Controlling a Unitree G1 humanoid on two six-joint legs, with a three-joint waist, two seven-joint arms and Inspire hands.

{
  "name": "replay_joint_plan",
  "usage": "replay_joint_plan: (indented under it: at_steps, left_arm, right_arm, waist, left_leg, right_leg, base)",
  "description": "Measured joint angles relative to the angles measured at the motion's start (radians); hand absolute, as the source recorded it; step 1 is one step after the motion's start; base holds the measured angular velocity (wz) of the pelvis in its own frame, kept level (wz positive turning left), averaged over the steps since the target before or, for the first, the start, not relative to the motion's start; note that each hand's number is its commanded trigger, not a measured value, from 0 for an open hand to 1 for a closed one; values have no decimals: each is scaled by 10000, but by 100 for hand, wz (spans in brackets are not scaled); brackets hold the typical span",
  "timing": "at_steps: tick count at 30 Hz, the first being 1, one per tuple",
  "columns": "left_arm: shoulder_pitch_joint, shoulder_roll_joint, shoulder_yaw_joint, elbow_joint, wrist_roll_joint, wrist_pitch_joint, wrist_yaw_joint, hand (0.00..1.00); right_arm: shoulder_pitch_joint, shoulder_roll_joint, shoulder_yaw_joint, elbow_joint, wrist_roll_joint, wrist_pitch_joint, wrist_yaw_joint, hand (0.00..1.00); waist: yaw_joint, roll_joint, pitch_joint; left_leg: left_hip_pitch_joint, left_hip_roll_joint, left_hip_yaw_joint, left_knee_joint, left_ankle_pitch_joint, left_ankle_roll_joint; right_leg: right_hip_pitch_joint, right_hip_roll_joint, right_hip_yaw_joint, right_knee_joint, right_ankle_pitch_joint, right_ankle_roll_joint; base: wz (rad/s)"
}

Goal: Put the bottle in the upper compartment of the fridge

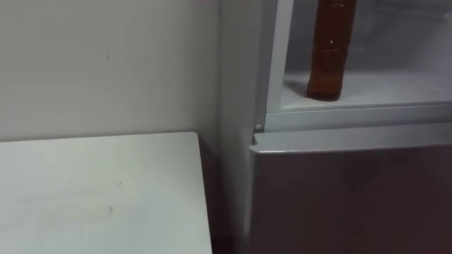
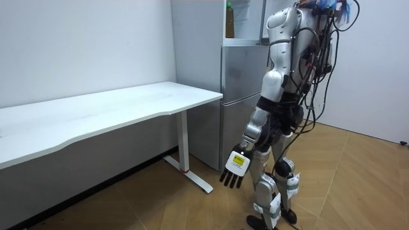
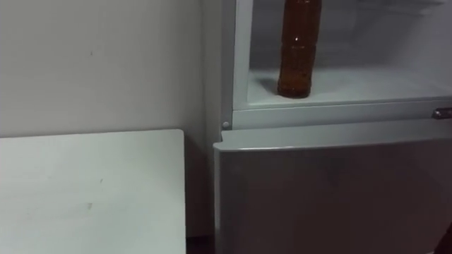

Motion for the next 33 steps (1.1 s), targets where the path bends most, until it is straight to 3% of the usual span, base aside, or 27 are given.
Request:
replay_joint_plan:
  at_steps: [2, 12, 24, 33]
  left_arm:
    - [17, 4, 0, -98, 7, 7, -8, 0]
    - [357, -2, 427, -247, 677, 5, 338, 0]
    - [330, -38, 188, -87, 679, -2, 568, 0]
    - [314, -82, 186, 151, 709, 226, 687, 0]
  right_arm:
    - [2, -189, -288, -520, -7, -3, -312, 0]
    - [-133, -393, -1511, -2972, -28, -152, -2166, 0]
    - [-408, -651, -1696, -4956, -1532, -330, -2770, 0]
    - [-399, -647, -1445, -5652, -1959, -65, -2515, 0]
  waist:
    - [42, -33, -7]
    - [39, -81, -20]
    - [41, -64, -22]
    - [75, -71, -23]
  left_leg:
    - [-28, -13, 2, 31, -1, -2]
    - [33, -18, 21, 71, 3, -3]
    - [-68, -13, -19, 18, 5, -6]
    - [-146, 1, -37, -3, 4, -7]
  right_leg:
    - [-37, -10, 5, -17, -28, 11]
    - [15, 2, 22, -53, -41, 18]
    - [-116, 3, -44, -4, -41, 17]
    - [-249, 6, -28, 190, -40, 15]
  base:
    - [0]
    - [0]
    - [0]
    - [0]
